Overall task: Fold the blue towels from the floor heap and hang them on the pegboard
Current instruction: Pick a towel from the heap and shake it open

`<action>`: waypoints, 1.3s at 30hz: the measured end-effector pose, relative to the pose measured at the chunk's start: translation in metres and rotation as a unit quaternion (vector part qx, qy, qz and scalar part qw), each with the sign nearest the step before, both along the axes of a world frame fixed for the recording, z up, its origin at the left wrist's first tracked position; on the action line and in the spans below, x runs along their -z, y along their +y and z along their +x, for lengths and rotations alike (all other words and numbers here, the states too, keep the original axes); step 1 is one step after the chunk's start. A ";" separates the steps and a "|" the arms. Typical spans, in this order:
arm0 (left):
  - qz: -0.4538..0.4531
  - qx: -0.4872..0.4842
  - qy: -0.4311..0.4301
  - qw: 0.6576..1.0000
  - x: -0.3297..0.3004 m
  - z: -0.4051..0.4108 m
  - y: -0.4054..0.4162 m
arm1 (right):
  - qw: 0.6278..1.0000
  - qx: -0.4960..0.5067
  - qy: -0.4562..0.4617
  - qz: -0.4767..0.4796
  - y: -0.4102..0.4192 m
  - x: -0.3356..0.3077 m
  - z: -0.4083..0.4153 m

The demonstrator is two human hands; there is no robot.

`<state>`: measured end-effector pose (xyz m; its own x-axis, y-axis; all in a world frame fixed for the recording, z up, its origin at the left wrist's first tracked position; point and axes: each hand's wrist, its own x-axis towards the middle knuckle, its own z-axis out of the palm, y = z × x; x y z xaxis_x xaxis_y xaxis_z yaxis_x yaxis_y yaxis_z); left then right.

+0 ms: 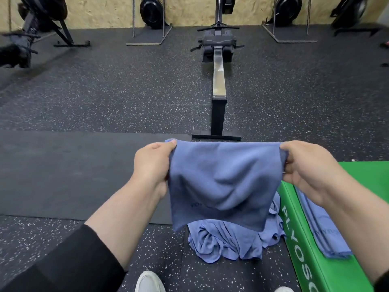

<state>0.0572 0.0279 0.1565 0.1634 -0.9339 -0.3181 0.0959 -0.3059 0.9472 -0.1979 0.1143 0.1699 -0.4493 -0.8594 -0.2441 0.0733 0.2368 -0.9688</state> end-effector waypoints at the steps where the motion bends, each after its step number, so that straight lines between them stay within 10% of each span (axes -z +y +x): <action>1: -0.008 0.005 0.000 1.000 -0.002 -0.006 0.003 | 1.000 -0.009 -0.028 0.005 -0.002 0.001 0.002; 22: -0.213 0.168 -0.203 0.941 -0.006 -0.066 0.054 | 0.988 -0.098 -0.107 -0.048 0.003 0.002 0.063; 27: -0.272 0.267 -0.270 0.884 -0.004 -0.071 0.056 | 0.987 -0.094 -0.109 -0.070 0.003 0.001 0.062; 35: -0.083 0.315 -0.095 0.941 -0.013 -0.060 0.050 | 0.999 -0.025 0.038 -0.002 -0.004 0.010 0.041; 39: -0.178 0.271 -0.324 0.889 -0.006 -0.037 0.026 | 0.982 -0.073 0.172 -0.016 -0.003 -0.001 0.037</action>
<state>0.0205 0.0541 0.1626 -0.3012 -0.9535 0.0107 -0.5750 0.1906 0.7957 -0.1613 0.1115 0.1705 -0.3721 -0.9254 -0.0722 -0.2916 0.1904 -0.9374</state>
